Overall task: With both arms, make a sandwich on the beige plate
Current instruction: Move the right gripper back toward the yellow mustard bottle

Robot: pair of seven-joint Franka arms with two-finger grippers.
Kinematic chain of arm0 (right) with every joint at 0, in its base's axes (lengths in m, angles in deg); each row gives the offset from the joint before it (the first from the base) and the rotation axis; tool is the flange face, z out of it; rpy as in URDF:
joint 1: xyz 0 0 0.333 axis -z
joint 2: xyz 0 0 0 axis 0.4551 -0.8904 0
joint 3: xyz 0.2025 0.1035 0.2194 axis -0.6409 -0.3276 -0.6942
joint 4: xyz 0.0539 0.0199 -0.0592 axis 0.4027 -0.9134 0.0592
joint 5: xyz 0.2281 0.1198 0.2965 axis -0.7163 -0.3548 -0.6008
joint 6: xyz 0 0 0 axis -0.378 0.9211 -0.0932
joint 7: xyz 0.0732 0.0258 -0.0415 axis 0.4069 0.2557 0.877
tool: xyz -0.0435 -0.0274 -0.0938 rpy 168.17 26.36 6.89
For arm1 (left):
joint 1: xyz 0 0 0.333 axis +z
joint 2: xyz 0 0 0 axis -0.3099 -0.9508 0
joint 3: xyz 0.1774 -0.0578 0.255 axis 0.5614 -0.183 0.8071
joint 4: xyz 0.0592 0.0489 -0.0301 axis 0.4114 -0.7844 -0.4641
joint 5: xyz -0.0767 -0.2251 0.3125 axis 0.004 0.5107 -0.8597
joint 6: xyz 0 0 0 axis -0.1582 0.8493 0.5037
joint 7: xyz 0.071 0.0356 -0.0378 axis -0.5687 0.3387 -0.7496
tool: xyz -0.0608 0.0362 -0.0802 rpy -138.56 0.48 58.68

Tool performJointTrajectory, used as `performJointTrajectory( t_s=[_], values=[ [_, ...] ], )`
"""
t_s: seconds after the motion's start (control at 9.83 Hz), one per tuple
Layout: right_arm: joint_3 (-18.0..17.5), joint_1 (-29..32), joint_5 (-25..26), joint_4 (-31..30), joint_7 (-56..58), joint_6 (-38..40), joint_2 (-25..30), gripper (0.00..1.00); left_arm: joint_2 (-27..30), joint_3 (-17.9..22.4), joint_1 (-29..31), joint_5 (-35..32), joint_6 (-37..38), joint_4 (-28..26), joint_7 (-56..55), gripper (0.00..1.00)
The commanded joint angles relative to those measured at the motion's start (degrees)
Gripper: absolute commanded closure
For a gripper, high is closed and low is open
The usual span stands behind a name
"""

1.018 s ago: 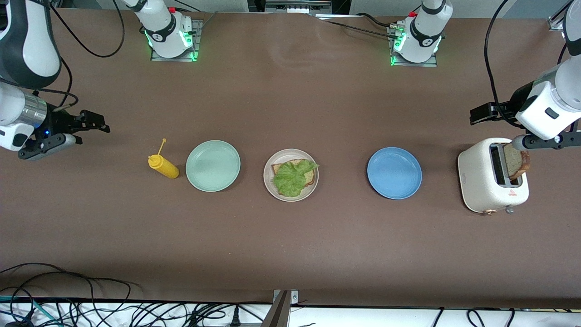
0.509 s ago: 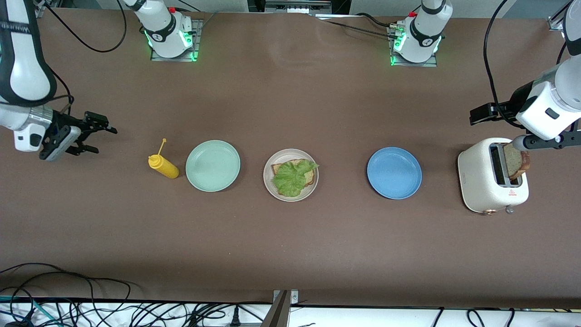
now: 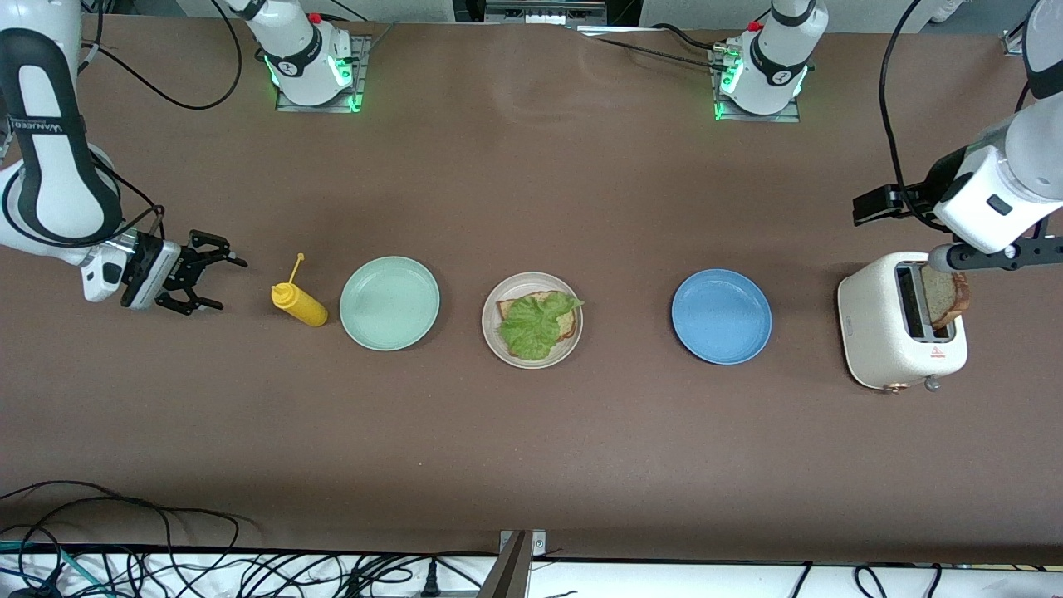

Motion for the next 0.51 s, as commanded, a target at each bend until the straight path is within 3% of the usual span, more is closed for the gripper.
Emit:
performJointTrajectory(
  t_s=[0.0,0.41],
  values=[
    [-1.8,1.2,-7.6,0.6,12.2,0.7,-2.2,0.00,0.2,0.0,-0.4,0.1,1.0,0.7,-0.6,0.00],
    [-3.9,1.2,-14.4,0.6,22.5,2.8,-4.8,0.00,0.4,-0.1,-1.6,-0.4,1.2,0.7,-0.6,0.00]
  ],
)
